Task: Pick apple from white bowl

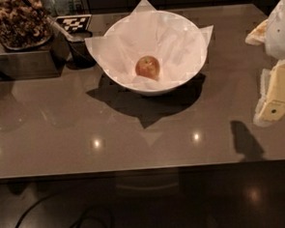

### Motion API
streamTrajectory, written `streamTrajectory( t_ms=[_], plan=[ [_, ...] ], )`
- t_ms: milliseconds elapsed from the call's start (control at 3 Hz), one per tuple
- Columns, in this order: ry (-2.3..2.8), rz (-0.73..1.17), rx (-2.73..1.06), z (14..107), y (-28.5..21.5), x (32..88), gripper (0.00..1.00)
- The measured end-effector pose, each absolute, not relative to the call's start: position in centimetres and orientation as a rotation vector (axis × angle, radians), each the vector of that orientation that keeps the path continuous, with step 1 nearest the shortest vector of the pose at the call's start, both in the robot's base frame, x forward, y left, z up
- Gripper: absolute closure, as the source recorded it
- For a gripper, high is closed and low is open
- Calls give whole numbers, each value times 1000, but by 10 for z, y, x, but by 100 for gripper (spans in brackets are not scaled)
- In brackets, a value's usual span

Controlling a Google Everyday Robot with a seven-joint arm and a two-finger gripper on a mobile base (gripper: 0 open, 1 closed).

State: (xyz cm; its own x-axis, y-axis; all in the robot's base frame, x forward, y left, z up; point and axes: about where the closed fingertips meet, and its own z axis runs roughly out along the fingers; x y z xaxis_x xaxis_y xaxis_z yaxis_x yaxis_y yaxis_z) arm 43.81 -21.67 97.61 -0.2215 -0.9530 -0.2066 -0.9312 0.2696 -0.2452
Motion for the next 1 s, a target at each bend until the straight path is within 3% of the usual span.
streamTrajectory(
  t_ms=[1000],
  plan=[
    [2129,-1,-1606,992,-213,479,0]
  ],
)
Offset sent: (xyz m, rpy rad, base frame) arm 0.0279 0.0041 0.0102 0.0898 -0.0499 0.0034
